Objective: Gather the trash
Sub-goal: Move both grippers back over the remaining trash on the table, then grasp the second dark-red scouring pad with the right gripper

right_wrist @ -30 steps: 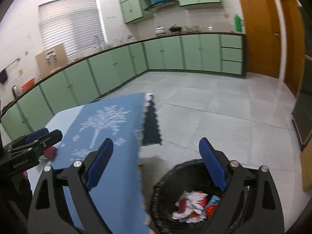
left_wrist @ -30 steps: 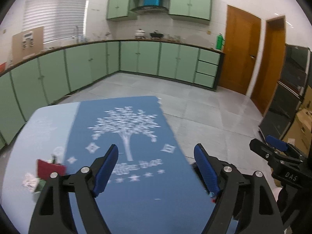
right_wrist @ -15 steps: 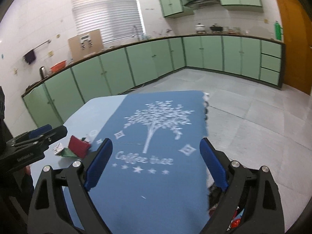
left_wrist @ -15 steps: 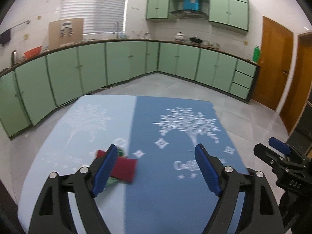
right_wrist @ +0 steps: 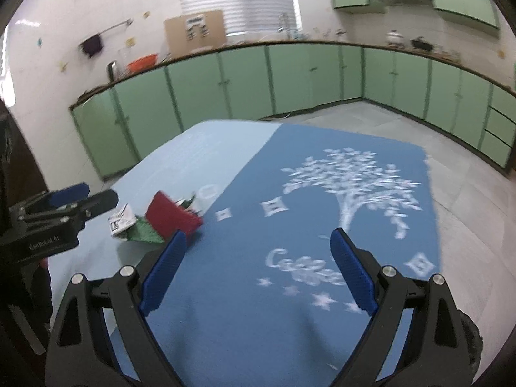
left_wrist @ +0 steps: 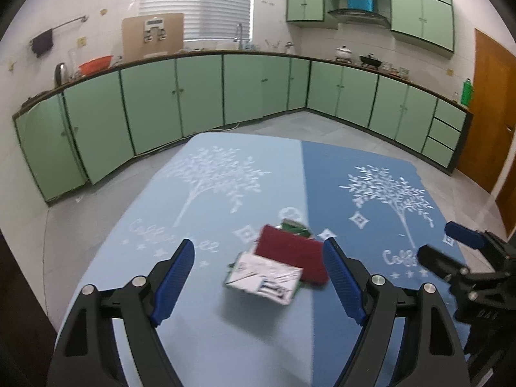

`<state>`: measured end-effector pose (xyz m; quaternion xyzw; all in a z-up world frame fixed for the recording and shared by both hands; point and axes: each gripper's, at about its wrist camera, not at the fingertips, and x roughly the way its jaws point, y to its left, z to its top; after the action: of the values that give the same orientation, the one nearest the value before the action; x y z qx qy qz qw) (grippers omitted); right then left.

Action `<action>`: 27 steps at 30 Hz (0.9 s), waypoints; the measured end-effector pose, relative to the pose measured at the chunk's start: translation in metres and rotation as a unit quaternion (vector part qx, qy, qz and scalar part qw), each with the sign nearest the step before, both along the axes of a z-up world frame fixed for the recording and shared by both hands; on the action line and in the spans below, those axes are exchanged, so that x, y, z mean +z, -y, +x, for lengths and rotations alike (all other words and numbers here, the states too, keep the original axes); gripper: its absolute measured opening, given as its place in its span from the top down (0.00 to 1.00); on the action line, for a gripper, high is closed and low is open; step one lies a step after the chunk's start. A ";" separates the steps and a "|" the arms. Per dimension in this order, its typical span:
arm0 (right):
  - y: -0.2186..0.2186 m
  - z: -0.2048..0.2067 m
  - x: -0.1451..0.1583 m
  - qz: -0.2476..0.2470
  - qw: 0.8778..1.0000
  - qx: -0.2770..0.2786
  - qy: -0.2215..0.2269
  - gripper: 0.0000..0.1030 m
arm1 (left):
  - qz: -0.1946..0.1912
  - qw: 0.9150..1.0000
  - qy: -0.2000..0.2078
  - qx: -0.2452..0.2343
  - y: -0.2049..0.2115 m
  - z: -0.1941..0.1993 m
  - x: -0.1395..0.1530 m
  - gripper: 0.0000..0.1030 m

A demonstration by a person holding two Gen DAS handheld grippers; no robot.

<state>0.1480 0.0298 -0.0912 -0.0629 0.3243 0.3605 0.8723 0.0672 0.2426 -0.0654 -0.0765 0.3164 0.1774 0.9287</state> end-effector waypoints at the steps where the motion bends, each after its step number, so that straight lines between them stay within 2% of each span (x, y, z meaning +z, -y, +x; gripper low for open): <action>1: -0.008 0.000 -0.002 -0.004 1.000 0.008 -0.001 0.15 | 0.001 1.000 -0.001 0.006 -0.004 -0.002 -0.001 0.23; 9: -0.045 0.006 -0.016 -0.016 0.999 0.045 -0.016 0.21 | -0.002 1.000 -0.009 0.020 -0.022 -0.003 -0.010 0.23; 18: -0.076 0.000 -0.036 -0.050 0.993 0.096 -0.042 0.26 | -0.018 0.999 -0.023 0.029 -0.035 -0.001 -0.022 0.23; 26: -0.089 0.002 -0.043 -0.059 0.990 0.109 -0.068 0.34 | -0.031 0.999 -0.028 0.030 -0.040 0.002 -0.027 0.23; 27: -0.091 0.002 -0.044 -0.059 0.990 0.111 -0.070 0.38 | -0.032 0.999 -0.028 0.030 -0.040 0.002 -0.027 0.23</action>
<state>0.1495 0.1211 -0.1351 -0.1244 0.3965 0.4392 0.7965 0.0695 0.2827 -0.0928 -0.1111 0.3455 0.1973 0.9107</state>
